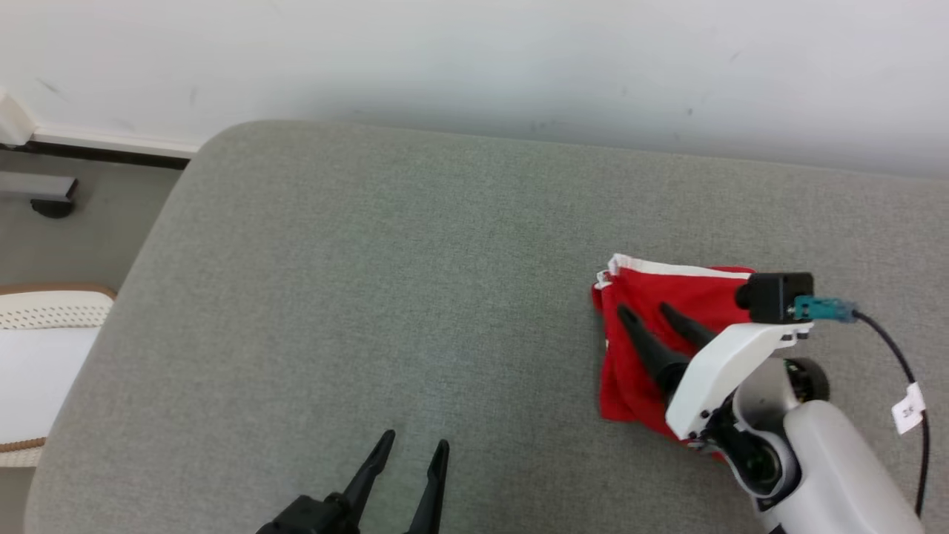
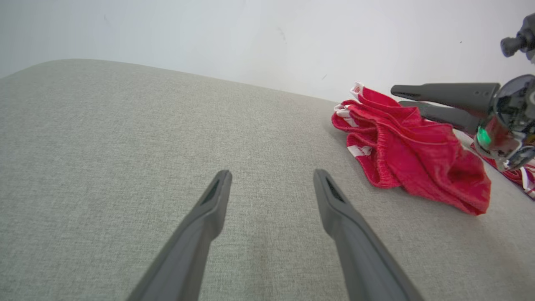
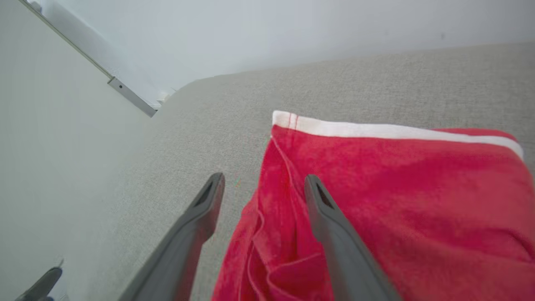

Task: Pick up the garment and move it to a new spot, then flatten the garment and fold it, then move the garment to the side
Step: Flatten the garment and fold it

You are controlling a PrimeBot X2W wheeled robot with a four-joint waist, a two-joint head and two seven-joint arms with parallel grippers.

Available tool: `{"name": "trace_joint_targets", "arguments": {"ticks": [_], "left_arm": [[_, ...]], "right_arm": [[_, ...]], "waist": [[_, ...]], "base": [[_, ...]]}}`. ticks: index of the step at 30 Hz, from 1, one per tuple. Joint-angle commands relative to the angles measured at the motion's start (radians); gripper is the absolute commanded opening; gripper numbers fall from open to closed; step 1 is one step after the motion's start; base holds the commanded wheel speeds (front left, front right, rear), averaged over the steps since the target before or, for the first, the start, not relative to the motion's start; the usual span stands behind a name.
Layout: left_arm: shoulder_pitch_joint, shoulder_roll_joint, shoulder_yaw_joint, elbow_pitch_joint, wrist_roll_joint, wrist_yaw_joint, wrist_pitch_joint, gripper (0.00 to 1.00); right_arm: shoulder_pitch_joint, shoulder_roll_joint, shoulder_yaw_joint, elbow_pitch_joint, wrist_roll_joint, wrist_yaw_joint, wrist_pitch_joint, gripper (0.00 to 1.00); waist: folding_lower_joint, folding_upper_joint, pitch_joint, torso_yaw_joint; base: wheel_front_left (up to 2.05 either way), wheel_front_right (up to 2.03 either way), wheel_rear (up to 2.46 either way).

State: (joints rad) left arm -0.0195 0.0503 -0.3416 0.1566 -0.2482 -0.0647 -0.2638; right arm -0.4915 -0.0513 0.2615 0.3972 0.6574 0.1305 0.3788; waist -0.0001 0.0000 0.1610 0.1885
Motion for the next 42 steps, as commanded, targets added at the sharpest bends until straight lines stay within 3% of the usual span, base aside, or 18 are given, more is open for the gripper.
{"name": "trace_joint_targets", "arguments": {"ticks": [1, 9, 18, 22, 30, 38, 42], "left_arm": [[0.013, 0.003, 0.003, 0.003, 0.007, -0.002, 0.0, 1.0], [0.034, 0.002, 0.028, 0.006, 0.02, -0.001, 0.0, 1.0], [0.092, 0.008, 0.062, 0.015, 0.03, -0.003, 0.0, 1.0], [0.121, 0.008, 0.079, 0.004, 0.036, 0.0, 0.0, 1.0], [0.157, 0.007, 0.111, -0.019, 0.034, 0.002, 0.0, 1.0], [0.182, 0.004, 0.139, -0.031, 0.049, 0.0, 0.0, 1.0], [0.201, 0.003, 0.156, -0.039, 0.053, 0.0, 0.0, 1.0]], "right_arm": [[-0.001, -0.001, 0.015, 0.003, 0.018, 0.0, -0.016, 1.0], [0.022, -0.001, 0.155, -0.009, 0.132, 0.0, -0.132, 1.0], [0.101, -0.001, 0.157, 0.004, -0.044, 0.0, -0.247, 1.0], [0.174, -0.003, 0.117, -0.029, -0.157, 0.0, -0.29, 1.0], [0.318, -0.079, -0.024, -0.089, -0.394, 0.0, -0.394, 1.0], [0.424, -0.107, -0.174, -0.07, -0.462, 0.0, -0.529, 1.0], [0.467, -0.109, -0.205, -0.052, -0.418, 0.0, -0.597, 1.0]], "waist": [[0.0001, 0.0, -0.005, -0.005], [0.0001, 0.0, -0.041, -0.035], [0.0001, 0.0, -0.144, -0.071], [0.0001, 0.0, -0.18, -0.083], [0.0001, 0.0, -0.206, -0.11], [0.0001, 0.0, -0.22, -0.131], [0.0001, 0.0, -0.236, -0.133]], "base": [[0.0, 0.0, 0.0], [0.0, 0.0, 0.0], [0.0, 0.0, 0.0], [0.0, 0.0, 0.0], [0.0, 0.0, 0.0], [0.0, 0.0, 0.0], [0.0, 0.0, 0.0]]}}
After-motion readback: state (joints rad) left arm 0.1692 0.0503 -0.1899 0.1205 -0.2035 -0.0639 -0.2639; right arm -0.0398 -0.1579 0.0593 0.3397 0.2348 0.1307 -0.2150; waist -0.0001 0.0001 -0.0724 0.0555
